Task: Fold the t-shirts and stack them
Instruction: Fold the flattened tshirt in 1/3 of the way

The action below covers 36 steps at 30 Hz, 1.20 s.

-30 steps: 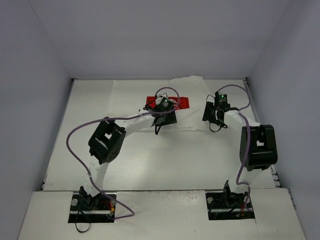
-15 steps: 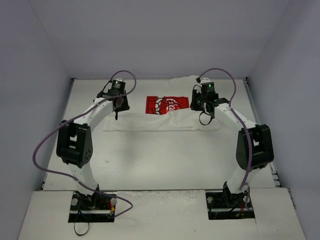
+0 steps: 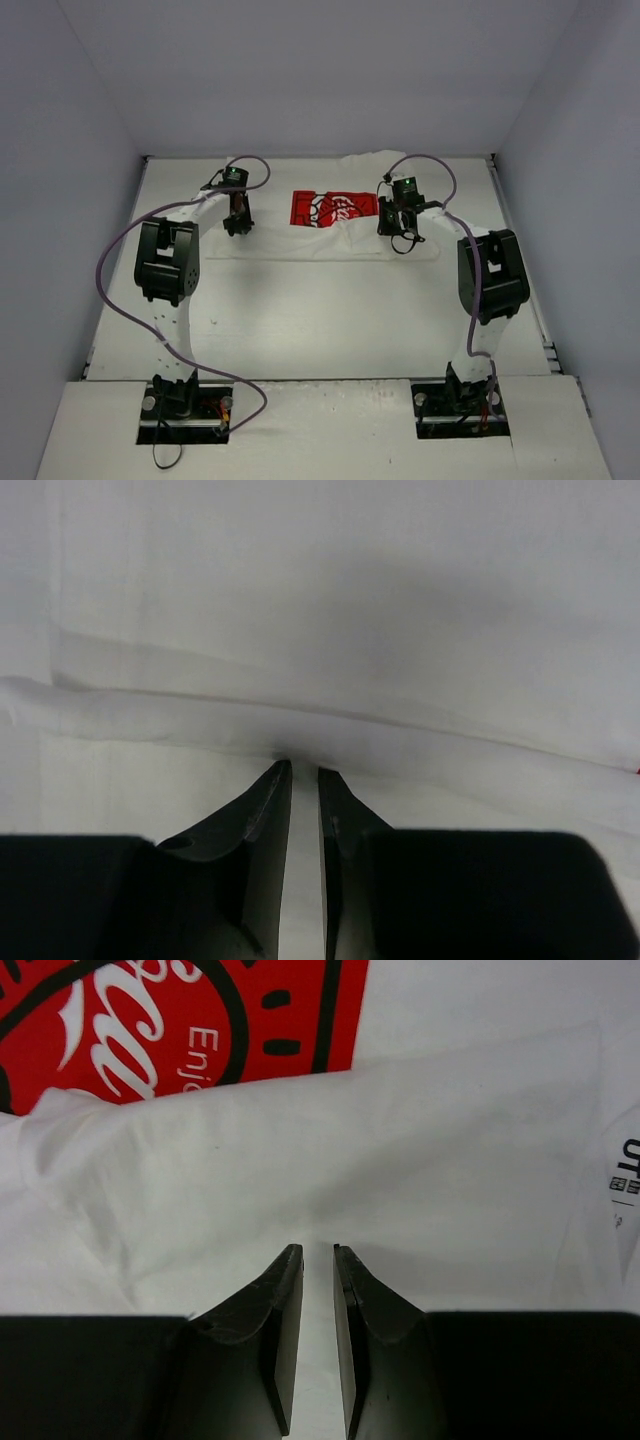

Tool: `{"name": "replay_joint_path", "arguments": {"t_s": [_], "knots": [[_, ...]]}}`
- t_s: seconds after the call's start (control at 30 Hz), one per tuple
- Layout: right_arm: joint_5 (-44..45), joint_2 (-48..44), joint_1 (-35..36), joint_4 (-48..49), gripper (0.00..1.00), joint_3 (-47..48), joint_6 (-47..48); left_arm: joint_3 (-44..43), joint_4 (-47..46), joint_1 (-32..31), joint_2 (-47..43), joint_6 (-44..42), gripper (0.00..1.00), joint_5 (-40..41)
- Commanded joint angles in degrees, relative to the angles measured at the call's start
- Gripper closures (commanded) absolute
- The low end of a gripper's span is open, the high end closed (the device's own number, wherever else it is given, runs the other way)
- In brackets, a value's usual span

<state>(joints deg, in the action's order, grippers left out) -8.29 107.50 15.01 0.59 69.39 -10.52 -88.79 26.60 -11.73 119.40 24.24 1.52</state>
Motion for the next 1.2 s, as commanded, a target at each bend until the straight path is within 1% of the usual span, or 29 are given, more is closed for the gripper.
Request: {"name": "replay_joint_path", "arguments": {"t_s": [0.0, 0.07, 0.2, 0.4, 0.47, 0.57, 0.67, 0.7, 0.73, 0.77, 0.87, 0.9, 0.93, 1.03, 1.17], "knots": [[2.30, -0.44, -1.15, 3.19, 0.82, -2.34, -2.51, -3.11, -1.54, 2.72, -0.49, -0.21, 0.87, 3.17], [3.34, -0.53, -2.06, 3.54, 0.81, -4.15, -2.97, -3.83, -1.64, 3.58, -0.17, 0.04, 0.87, 2.15], [4.84, -1.37, -3.03, 3.88, 0.74, -7.14, -3.96, -3.94, -1.64, 4.08, 0.88, -0.56, 0.87, 2.07], [7.83, -2.46, -4.32, 3.84, 0.73, -12.04, -5.84, -1.90, -2.07, 5.70, 1.22, 0.44, 0.87, 0.84], [10.38, -4.88, -4.95, 3.72, 0.71, -14.27, -6.24, -0.87, -2.07, 6.63, 0.54, 1.10, 0.87, 0.43], [11.67, -8.00, -5.17, 3.11, 0.68, -15.55, -5.17, 0.90, -2.47, 7.46, -1.80, 2.04, 0.87, 0.46], [12.32, -9.60, -5.17, 2.48, 0.66, -15.59, -4.83, 2.84, -3.04, 7.80, -5.08, 2.67, 0.87, 0.27], [11.51, -9.66, -5.17, 2.41, 0.65, -15.15, -4.33, 3.29, -3.04, 7.93, -5.66, 2.74, 0.87, -0.35], [10.57, -9.60, -4.95, 2.40, 0.62, -14.56, -3.95, 3.36, -3.04, 8.02, -6.99, 2.75, 0.85, -0.83], [9.89, -9.59, -4.33, 2.26, 0.60, -12.80, -3.67, 3.00, -3.04, 7.96, -7.83, 2.75, 0.80, -1.26], [8.88, -10.20, -2.88, 1.68, 0.58, -8.51, -2.64, 1.62, -2.87, 7.95, -11.28, 2.66, 0.54, -3.89], [8.82, -10.27, -2.53, 1.64, 0.57, -7.11, -2.53, 1.17, -2.89, 7.97, -11.65, 2.49, 0.52, -3.96], [8.81, -10.46, -2.27, 1.70, 0.56, -5.51, -2.40, 0.47, -2.90, 8.02, -12.66, 1.89, 0.46, -4.17], [6.75, -9.06, -1.94, 1.70, 0.55, -2.46, -2.33, -1.22, -1.92, 8.03, -12.35, -0.19, 0.44, -3.39], [5.98, -4.24, -0.89, 1.79, 0.53, 0.83, -0.64, -0.94, -1.81, 8.04, -8.66, -1.70, 0.44, -2.55]]}}
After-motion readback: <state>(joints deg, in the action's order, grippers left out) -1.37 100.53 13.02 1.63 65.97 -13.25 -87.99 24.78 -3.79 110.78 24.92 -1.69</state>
